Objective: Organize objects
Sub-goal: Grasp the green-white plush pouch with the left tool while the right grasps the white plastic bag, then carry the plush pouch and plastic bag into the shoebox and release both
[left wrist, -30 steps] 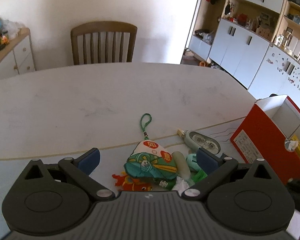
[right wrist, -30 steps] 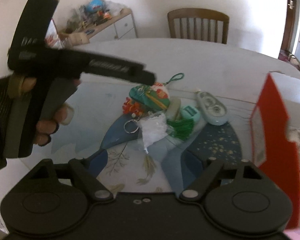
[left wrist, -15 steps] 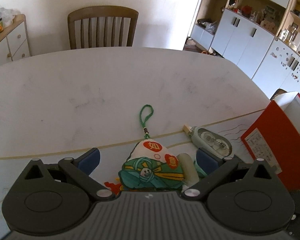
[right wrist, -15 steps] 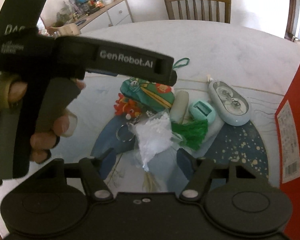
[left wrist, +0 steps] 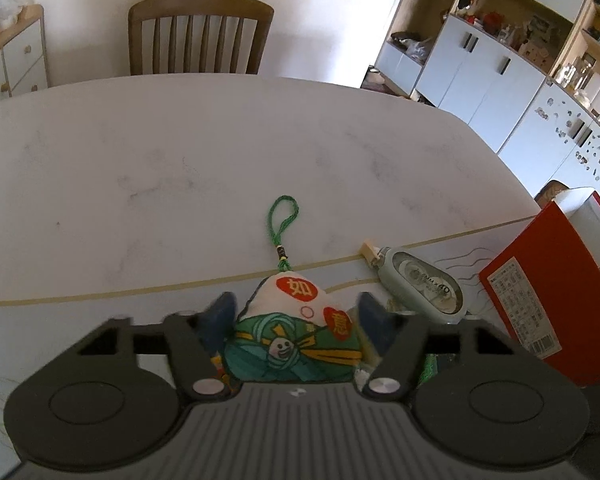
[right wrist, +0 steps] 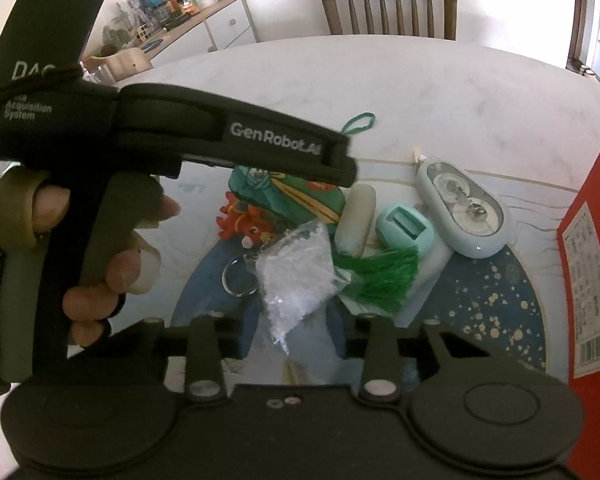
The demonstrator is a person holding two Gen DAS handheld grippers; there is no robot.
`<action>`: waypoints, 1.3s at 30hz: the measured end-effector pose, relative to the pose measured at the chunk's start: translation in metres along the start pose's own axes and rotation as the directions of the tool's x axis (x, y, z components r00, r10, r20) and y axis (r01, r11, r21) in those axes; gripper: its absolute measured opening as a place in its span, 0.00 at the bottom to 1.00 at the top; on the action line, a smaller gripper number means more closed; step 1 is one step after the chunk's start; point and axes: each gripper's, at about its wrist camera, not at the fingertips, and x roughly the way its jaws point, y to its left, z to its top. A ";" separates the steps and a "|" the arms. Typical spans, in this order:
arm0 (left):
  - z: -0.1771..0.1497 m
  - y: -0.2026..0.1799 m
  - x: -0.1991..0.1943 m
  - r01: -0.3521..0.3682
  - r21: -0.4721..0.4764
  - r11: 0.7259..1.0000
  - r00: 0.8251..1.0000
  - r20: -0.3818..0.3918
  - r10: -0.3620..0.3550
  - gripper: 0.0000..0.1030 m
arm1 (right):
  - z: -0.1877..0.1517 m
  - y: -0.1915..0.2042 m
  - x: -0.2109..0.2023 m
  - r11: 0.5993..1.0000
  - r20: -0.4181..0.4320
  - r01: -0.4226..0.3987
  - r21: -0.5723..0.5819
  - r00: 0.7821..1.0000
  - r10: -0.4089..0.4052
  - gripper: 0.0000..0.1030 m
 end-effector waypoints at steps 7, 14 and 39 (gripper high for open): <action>0.001 0.002 -0.007 0.002 -0.011 1.000 1.000 0.018 -0.002 0.44 | 0.000 0.003 0.000 1.000 0.004 0.020 -0.011 1.000 -0.020 0.14; -0.001 0.001 -0.021 0.009 -0.009 1.000 0.999 0.045 -0.009 0.32 | -0.005 0.005 -0.012 0.999 0.030 0.033 -0.029 0.999 -0.032 0.05; -0.042 -0.035 -0.135 0.157 -0.095 0.983 0.979 0.150 -0.142 0.23 | -0.040 -0.018 -0.149 0.997 0.133 0.072 0.024 0.988 -0.075 0.04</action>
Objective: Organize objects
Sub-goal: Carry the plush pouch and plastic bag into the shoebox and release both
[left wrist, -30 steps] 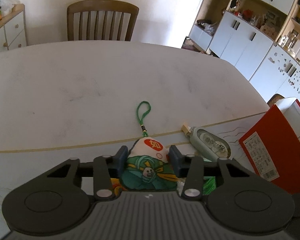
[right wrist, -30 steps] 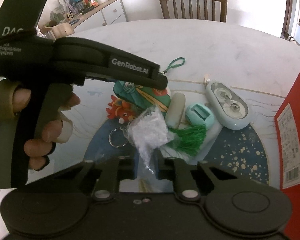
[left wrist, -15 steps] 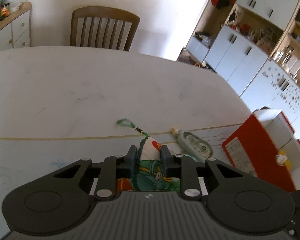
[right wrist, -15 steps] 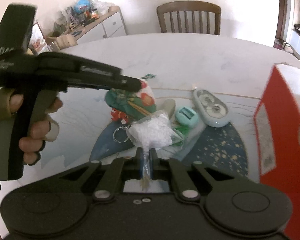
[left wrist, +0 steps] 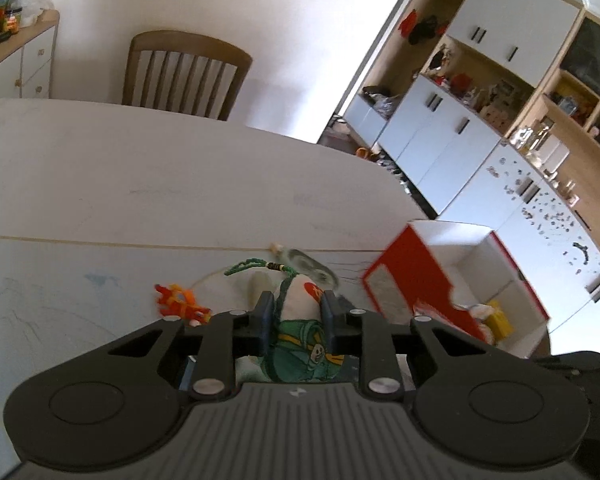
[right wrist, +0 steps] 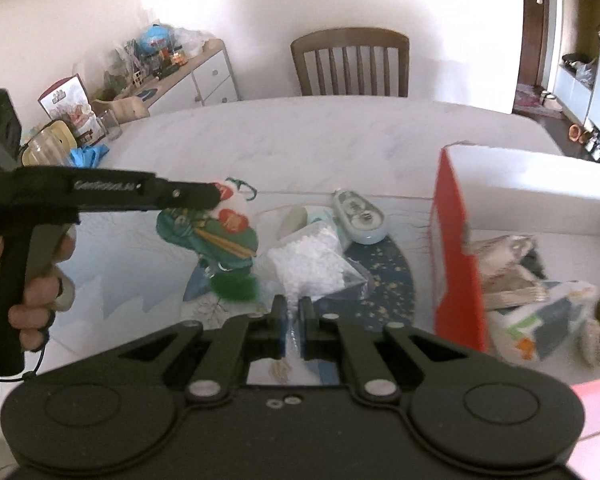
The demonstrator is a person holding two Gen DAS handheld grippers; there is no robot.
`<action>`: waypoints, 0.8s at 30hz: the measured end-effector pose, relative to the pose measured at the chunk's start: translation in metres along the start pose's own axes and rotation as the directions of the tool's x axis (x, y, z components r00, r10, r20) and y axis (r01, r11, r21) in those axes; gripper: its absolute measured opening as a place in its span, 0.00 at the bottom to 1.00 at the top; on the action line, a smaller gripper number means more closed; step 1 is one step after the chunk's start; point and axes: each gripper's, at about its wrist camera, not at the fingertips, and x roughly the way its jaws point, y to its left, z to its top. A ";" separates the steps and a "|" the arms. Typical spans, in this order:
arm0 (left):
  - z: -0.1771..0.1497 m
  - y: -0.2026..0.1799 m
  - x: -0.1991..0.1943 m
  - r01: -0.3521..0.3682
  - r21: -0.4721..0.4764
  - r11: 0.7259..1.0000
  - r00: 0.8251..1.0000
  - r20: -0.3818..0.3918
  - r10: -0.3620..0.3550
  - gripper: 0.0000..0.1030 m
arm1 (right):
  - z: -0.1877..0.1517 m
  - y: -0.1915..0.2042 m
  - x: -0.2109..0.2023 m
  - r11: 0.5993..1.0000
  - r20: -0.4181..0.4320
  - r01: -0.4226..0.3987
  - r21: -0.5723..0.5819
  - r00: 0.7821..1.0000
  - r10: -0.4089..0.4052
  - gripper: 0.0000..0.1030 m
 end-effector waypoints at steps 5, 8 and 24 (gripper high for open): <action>-0.003 -0.025 -0.016 0.023 0.018 1.000 1.000 0.004 -0.023 0.23 | -0.001 -0.007 -0.026 1.000 0.025 0.009 -0.006 1.000 -0.009 0.04; -0.004 -0.040 -0.025 0.037 0.025 0.999 0.999 0.014 -0.037 0.23 | -0.003 -0.015 -0.037 1.000 0.040 0.017 0.004 0.999 -0.017 0.04; 0.012 -0.144 -0.013 0.101 0.106 0.989 0.993 0.052 -0.107 0.23 | -0.016 -0.106 -0.087 0.994 0.081 0.093 0.065 0.992 -0.098 0.04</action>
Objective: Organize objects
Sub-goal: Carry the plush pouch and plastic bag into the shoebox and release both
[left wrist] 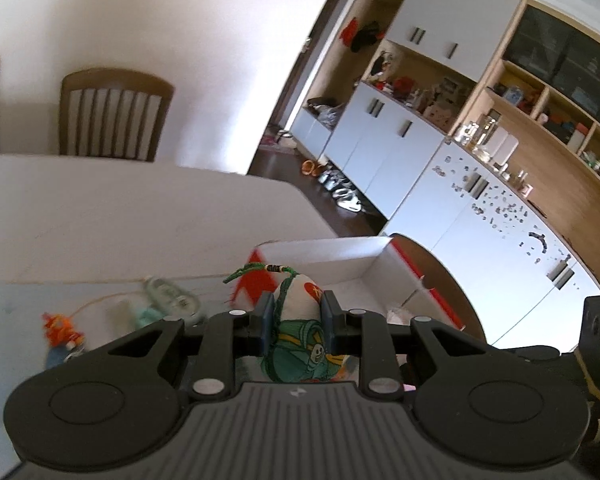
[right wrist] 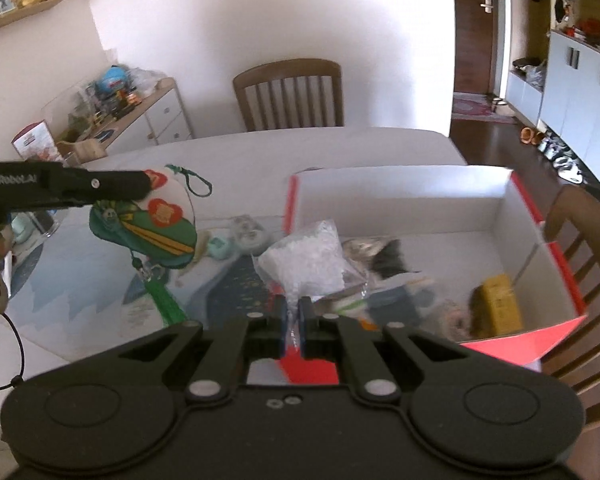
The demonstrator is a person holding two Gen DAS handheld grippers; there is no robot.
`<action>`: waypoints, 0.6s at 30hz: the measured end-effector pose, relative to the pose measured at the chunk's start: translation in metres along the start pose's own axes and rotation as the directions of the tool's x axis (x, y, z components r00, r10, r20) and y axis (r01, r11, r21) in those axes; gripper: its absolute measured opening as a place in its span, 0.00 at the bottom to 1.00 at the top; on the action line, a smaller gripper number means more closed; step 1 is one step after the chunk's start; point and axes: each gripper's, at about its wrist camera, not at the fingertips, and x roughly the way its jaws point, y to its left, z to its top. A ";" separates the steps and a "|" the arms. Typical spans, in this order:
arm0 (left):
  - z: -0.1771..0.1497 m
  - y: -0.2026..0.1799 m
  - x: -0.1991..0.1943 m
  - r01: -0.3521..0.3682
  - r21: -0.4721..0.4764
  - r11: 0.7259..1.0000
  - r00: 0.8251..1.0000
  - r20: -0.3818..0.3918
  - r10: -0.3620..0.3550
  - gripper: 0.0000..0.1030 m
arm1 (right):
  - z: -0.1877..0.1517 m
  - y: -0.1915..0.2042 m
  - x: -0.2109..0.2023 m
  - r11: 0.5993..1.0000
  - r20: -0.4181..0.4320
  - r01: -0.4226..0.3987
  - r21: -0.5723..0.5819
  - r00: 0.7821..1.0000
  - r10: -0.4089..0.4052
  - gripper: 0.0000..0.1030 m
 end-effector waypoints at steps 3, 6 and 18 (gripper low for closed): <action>0.014 -0.020 0.010 0.014 0.026 1.000 1.000 0.023 -0.015 0.23 | 0.002 -0.019 -0.003 1.000 0.007 0.011 0.009 1.000 -0.011 0.04; 0.028 -0.040 0.023 0.022 0.053 0.998 0.999 0.038 -0.024 0.23 | 0.003 -0.041 -0.003 1.000 0.004 0.025 0.019 1.000 -0.025 0.04; 0.050 -0.089 0.109 0.027 0.121 0.992 1.000 -0.012 -0.026 0.23 | 0.005 -0.102 0.014 0.998 -0.042 0.054 0.043 0.998 -0.052 0.04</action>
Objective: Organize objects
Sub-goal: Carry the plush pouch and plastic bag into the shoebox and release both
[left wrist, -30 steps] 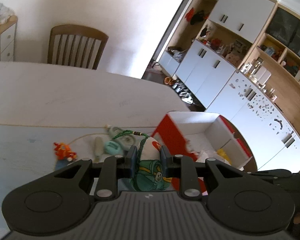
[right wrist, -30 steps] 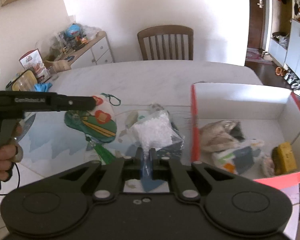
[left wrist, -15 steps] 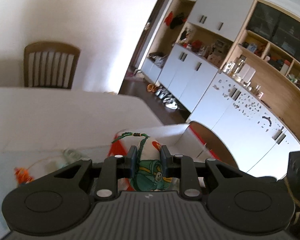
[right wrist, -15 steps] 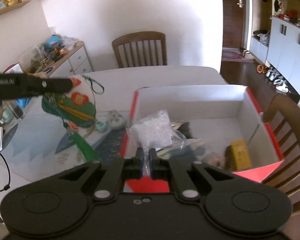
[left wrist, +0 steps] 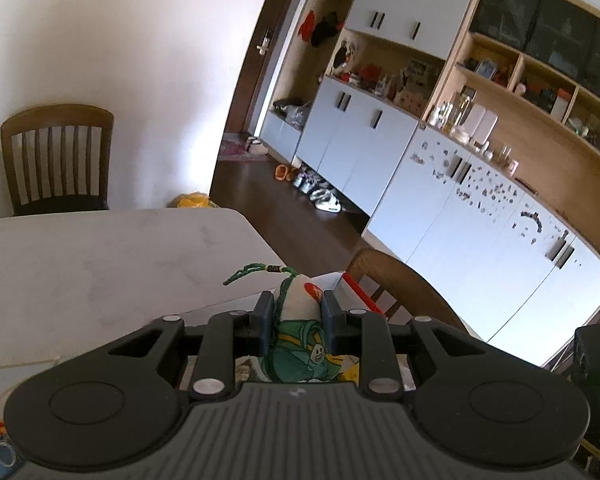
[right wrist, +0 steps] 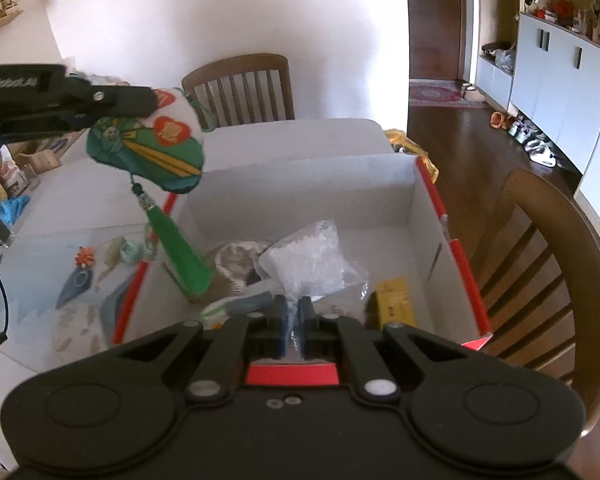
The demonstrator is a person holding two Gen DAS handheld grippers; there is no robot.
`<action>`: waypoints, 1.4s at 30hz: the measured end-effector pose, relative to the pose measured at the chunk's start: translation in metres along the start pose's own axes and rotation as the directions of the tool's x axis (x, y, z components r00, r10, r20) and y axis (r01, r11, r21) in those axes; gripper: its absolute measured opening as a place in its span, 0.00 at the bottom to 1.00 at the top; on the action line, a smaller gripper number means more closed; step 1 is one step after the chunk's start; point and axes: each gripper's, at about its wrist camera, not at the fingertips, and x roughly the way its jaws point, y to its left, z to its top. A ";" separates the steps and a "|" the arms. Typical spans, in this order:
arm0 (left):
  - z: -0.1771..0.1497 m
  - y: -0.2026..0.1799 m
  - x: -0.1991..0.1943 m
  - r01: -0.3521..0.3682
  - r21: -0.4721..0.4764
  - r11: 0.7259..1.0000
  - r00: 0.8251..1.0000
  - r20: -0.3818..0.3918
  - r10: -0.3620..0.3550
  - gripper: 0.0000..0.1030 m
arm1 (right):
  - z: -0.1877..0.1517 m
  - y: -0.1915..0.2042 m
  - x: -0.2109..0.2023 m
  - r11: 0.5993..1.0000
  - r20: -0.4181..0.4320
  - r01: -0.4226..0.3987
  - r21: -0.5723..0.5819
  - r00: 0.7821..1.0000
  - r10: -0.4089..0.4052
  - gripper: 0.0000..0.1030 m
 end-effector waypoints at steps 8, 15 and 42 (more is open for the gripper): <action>-0.004 -0.016 0.057 0.013 0.028 1.000 0.997 -0.070 -0.011 0.23 | 0.003 -0.016 0.026 1.000 -0.060 -0.006 -0.013 0.998 0.005 0.04; -0.014 -0.019 0.095 -0.005 0.040 0.999 0.992 -0.126 0.010 0.23 | 0.002 -0.028 0.050 1.000 -0.113 -0.001 0.000 0.994 0.001 0.04; -0.054 -0.007 0.188 -0.118 0.052 0.992 0.905 -0.405 0.129 0.28 | 0.006 -0.046 0.073 1.000 -0.182 -0.014 -0.004 0.983 0.013 0.18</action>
